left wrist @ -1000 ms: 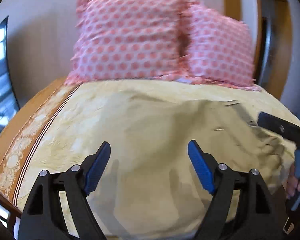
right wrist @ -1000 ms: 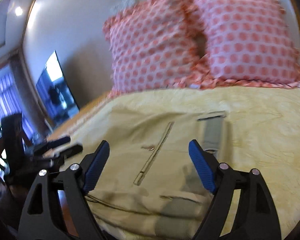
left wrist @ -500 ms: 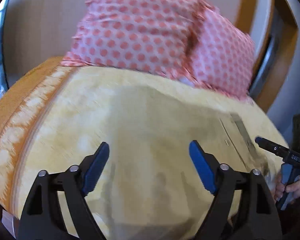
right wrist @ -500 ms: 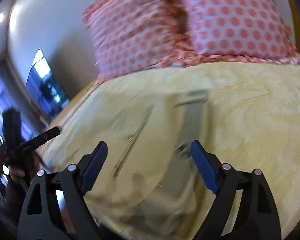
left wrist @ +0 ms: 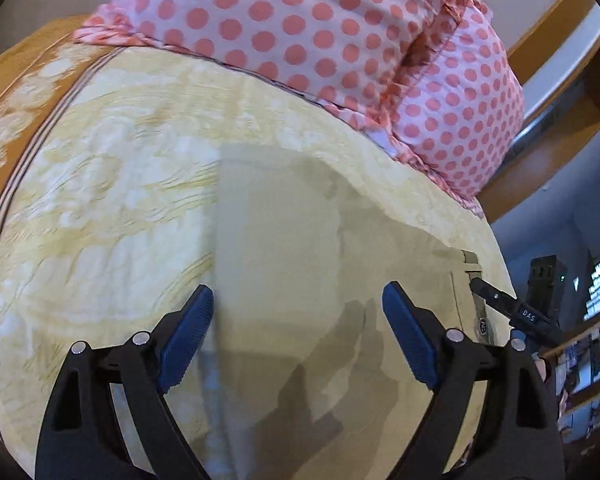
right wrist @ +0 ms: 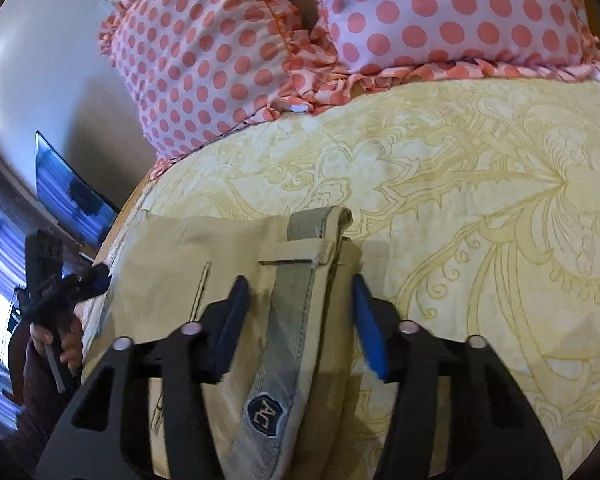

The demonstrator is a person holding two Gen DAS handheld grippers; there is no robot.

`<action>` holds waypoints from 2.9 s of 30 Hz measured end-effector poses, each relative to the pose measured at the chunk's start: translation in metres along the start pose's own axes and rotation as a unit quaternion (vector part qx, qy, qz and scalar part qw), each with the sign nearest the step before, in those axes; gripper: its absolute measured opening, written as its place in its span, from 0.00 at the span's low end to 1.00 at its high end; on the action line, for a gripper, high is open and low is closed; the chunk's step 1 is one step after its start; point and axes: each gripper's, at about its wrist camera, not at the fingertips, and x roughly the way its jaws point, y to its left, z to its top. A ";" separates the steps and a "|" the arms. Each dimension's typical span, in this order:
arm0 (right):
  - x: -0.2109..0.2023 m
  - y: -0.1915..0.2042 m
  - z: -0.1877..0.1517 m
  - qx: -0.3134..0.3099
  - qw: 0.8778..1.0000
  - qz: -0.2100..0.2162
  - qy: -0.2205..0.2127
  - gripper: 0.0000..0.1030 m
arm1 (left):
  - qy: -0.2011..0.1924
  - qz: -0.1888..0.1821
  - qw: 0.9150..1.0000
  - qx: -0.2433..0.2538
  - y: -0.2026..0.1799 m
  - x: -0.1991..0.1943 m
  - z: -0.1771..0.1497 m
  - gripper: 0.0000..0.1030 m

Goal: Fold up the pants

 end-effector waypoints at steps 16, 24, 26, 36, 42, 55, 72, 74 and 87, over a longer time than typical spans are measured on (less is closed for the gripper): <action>0.004 -0.018 0.015 0.046 0.994 0.099 0.003 0.15 | 0.009 -0.086 0.992 -0.091 0.040 0.021 0.032 0.08; 0.014 -0.026 0.065 0.049 0.993 0.109 -0.014 0.14 | -0.011 -0.043 0.998 -0.047 0.016 0.034 0.072 0.06; 0.016 -0.030 0.087 0.043 0.993 0.105 -0.040 0.14 | -0.025 -0.039 0.998 -0.043 0.009 0.040 0.088 0.06; 0.047 -0.060 0.098 0.070 0.997 -0.016 -0.014 0.47 | -0.012 0.064 0.998 -0.015 0.000 0.089 0.117 0.29; -0.014 -0.030 0.072 0.051 0.996 0.050 -0.060 0.67 | -0.060 0.066 0.996 0.027 -0.023 0.026 0.080 0.29; 0.004 -0.037 0.029 0.206 0.972 0.113 -0.007 0.80 | -0.003 0.031 0.999 -0.013 -0.036 0.041 0.034 0.48; -0.029 0.091 -0.124 -0.118 0.979 -0.142 -0.089 0.98 | -0.146 0.249 0.942 0.172 -0.045 -0.044 -0.146 0.99; -0.025 0.093 -0.127 -0.124 0.975 -0.157 -0.097 0.98 | -0.144 0.249 0.943 0.169 -0.043 -0.041 -0.149 0.99; -0.017 0.102 -0.145 -0.139 0.958 -0.209 -0.137 0.98 | -0.174 0.246 0.941 0.154 -0.033 -0.038 -0.164 0.99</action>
